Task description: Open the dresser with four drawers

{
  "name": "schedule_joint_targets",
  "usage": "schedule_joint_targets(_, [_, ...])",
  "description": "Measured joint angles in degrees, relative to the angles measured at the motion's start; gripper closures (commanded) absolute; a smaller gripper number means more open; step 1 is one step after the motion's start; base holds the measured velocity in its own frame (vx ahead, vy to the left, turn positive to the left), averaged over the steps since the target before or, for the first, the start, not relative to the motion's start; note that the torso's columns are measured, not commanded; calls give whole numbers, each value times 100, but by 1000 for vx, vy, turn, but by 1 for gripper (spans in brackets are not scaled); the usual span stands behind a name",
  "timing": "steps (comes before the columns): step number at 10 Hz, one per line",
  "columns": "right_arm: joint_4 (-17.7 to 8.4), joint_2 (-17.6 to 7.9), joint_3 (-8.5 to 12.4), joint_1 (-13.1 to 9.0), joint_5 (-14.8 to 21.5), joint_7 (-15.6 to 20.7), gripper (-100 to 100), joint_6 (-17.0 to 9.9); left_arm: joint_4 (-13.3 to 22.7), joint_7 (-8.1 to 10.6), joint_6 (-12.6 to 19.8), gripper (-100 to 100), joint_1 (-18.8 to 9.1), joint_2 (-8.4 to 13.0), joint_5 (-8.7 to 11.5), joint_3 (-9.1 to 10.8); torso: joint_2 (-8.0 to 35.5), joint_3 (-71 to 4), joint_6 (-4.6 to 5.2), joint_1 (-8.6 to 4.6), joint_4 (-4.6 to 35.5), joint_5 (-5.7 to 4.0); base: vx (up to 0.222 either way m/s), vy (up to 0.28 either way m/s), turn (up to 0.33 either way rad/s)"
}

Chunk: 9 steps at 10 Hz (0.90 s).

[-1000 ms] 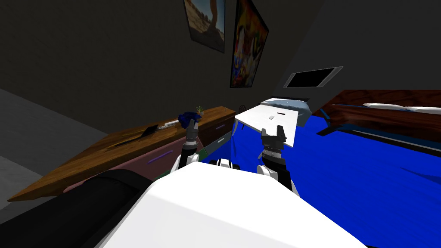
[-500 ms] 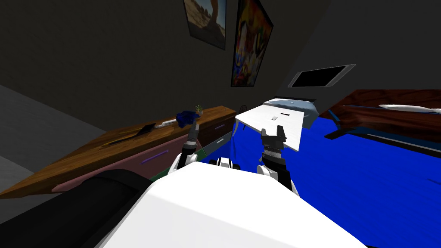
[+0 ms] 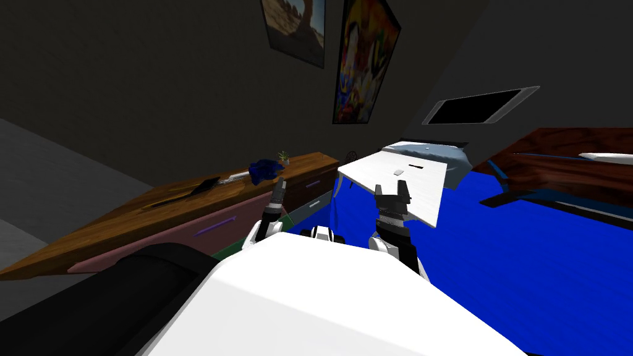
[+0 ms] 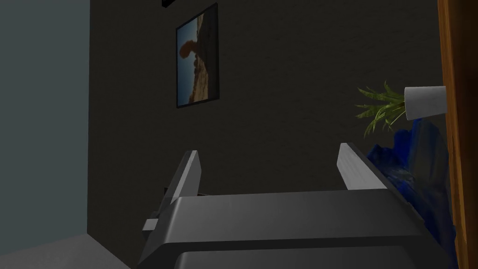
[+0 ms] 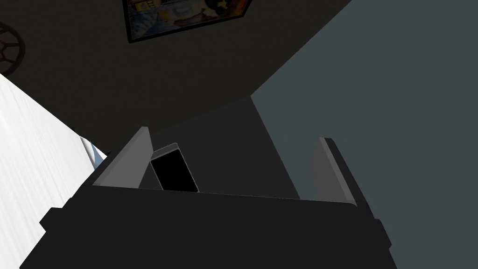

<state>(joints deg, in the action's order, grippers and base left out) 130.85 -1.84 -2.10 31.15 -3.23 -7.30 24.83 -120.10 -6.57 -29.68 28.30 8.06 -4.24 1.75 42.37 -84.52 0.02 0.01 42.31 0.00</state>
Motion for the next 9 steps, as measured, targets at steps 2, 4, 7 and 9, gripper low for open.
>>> schedule_joint_targets(2, [0, 0, 0, 1, 0, 0, 0, 0, 280, -29, 19, -100, -129, 29, 41, 76, -12, -7, -2, 1, -3, 1, 83, -92, 102])
schedule_joint_targets(4, [0, 0, 0, 1, 0, 0, 0, 0, 580, -62, 3, -100, -198, 65, 93, 160, -20, -12, -1, -5, -5, -2, 108, -104, 96])
schedule_joint_targets(7, [0, 1, 0, 1, 0, 0, 0, 0, 1073, -86, 5, -100, -336, 145, 195, 325, -3, -1, -2, -14, 0, -3, 84, -139, 116])
schedule_joint_targets(9, [0, 0, 0, 1, 0, 0, 0, 0, 1348, -129, 53, -100, -423, 171, 244, 409, -13, -8, 0, 4, -4, 1, 104, -120, 62])
